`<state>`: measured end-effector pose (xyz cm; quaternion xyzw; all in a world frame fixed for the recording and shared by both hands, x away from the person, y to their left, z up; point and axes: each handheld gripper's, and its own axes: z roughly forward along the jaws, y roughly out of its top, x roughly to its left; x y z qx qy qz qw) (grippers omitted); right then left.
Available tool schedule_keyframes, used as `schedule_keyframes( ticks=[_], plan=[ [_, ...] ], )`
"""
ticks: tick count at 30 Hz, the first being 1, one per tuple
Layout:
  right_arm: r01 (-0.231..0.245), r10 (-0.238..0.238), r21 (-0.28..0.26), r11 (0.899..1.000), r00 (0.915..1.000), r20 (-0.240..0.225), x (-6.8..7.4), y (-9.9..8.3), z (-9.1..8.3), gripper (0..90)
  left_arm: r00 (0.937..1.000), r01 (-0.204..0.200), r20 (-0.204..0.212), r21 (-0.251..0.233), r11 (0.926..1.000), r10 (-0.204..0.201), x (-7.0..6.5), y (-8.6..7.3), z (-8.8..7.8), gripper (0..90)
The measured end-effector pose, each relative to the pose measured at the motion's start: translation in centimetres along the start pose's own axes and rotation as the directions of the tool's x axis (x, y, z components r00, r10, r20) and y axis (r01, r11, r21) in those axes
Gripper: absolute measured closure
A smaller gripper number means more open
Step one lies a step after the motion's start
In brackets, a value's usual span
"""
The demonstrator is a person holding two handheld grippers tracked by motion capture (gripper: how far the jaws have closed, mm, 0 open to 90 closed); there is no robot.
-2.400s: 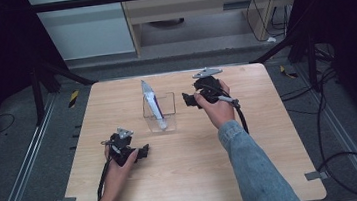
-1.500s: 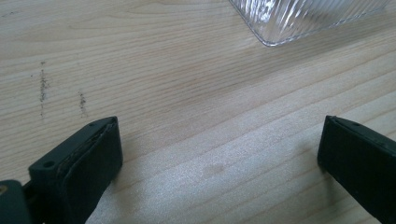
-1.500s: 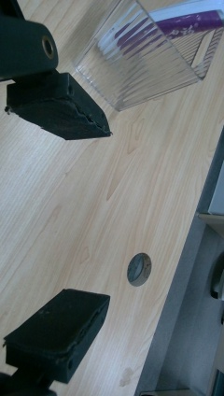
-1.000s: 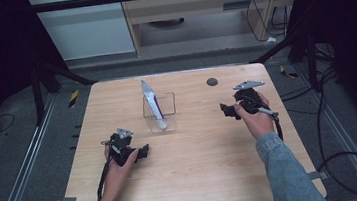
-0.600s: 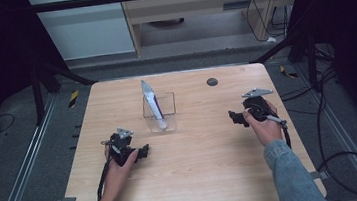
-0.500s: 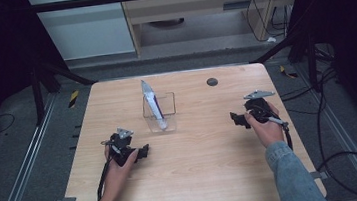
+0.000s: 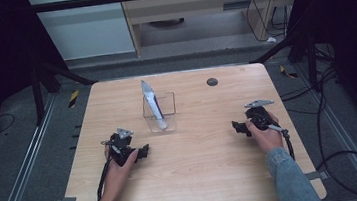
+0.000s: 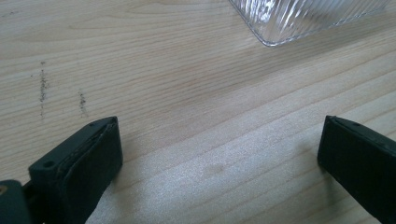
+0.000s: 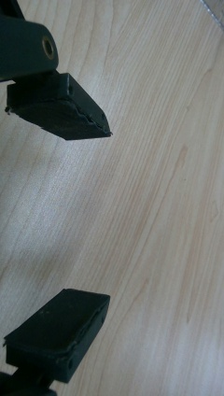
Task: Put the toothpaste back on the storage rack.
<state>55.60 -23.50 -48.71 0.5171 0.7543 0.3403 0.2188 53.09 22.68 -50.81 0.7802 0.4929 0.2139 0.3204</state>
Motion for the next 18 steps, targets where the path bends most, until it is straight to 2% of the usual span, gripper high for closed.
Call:
schedule_keyframes(
  ticks=[8, 18],
  plan=[
    [-0.047, 0.047, -0.008, 0.999, 0.9989, 0.008, -0.4, -0.2, 1.2, 17.3, 1.0000, 0.000, 0.000, 0.000, 1.0000, 0.000, 0.0, 0.0, 0.0, 0.0],
    [-0.089, 0.090, -0.027, 0.996, 0.9954, 0.034, -1.2, -0.3, 1.5, 16.9, 1.0000, 0.000, 0.000, 0.000, 1.0000, 0.000, 0.0, 0.0, 0.0, 0.0]
  ],
)
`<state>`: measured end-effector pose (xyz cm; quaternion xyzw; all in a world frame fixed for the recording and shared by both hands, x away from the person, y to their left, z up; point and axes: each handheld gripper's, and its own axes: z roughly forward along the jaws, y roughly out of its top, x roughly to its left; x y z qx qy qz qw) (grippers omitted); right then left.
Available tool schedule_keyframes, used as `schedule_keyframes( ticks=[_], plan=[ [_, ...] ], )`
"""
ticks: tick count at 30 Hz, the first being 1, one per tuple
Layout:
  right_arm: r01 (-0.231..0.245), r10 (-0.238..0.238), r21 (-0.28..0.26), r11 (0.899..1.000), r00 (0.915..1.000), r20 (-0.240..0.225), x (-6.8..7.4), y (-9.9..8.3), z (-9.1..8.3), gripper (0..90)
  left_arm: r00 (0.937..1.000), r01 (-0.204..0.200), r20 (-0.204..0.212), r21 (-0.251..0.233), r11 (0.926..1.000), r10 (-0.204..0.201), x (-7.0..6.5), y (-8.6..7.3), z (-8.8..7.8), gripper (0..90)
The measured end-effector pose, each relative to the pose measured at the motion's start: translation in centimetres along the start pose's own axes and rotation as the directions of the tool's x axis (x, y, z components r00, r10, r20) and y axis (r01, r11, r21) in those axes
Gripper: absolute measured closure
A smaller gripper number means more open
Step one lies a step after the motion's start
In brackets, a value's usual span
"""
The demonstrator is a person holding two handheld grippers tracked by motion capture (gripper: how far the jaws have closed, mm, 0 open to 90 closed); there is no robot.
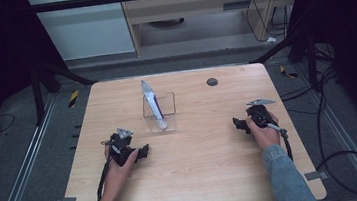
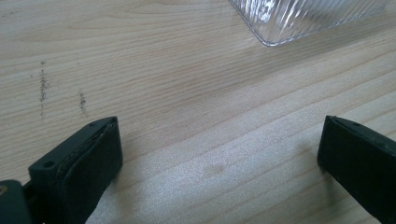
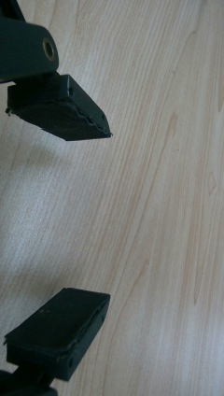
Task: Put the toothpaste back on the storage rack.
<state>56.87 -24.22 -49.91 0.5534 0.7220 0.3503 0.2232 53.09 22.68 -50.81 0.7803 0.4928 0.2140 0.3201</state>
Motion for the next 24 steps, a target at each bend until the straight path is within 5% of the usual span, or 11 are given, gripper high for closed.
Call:
schedule_keyframes(
  ticks=[19, 24],
  plan=[
    [0.061, -0.062, 0.022, 0.998, 0.9974, 0.037, 1.1, -0.6, 1.2, 8.6, 1.0000, 0.001, -0.001, -0.001, 1.0000, -0.001, 0.0, 0.0, 0.0, 0.0],
    [-0.013, 0.008, 0.044, 0.999, 0.9940, 0.109, 1.9, -0.5, 1.5, 0.2, 1.0000, 0.001, -0.001, 0.000, 1.0000, -0.001, 0.0, 0.0, 0.0, 0.0]
  ],
)
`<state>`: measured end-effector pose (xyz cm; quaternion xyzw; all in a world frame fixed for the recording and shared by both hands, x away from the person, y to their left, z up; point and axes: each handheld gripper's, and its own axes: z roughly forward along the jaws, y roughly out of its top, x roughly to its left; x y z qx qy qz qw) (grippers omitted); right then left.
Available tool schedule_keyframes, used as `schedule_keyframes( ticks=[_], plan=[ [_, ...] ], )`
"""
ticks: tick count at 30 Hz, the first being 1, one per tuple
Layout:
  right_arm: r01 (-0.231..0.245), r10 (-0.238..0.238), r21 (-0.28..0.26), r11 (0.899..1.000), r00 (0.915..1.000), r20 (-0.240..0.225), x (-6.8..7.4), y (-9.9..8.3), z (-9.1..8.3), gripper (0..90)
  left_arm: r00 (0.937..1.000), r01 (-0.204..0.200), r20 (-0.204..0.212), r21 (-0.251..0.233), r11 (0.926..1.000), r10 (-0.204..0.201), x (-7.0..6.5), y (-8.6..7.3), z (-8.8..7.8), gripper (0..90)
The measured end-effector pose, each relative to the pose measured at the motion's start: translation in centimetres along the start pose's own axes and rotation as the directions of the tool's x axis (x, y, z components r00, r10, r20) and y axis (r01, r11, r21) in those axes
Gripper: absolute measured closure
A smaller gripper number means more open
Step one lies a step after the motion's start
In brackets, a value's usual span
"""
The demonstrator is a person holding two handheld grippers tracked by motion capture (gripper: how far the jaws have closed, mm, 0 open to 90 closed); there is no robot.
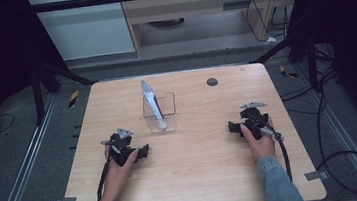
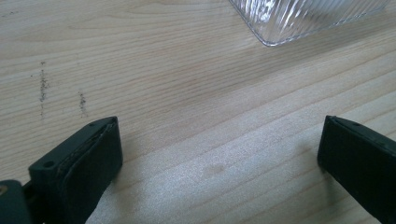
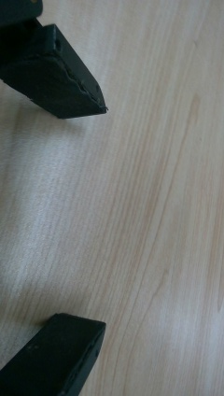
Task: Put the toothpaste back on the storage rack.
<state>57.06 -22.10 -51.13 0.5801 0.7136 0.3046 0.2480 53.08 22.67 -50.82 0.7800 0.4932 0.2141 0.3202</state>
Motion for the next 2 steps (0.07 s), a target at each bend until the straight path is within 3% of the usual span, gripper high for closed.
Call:
schedule_keyframes(
  ticks=[2],
  plan=[
    [0.000, 0.000, -0.001, 1.000, 1.0000, 0.002, 0.01, 0.00, 0.02, 0.3, 1.0000, -0.002, 0.000, 0.002, 1.0000, 0.002, 0.02, 0.00, -0.01, 0.0]
  ],
)
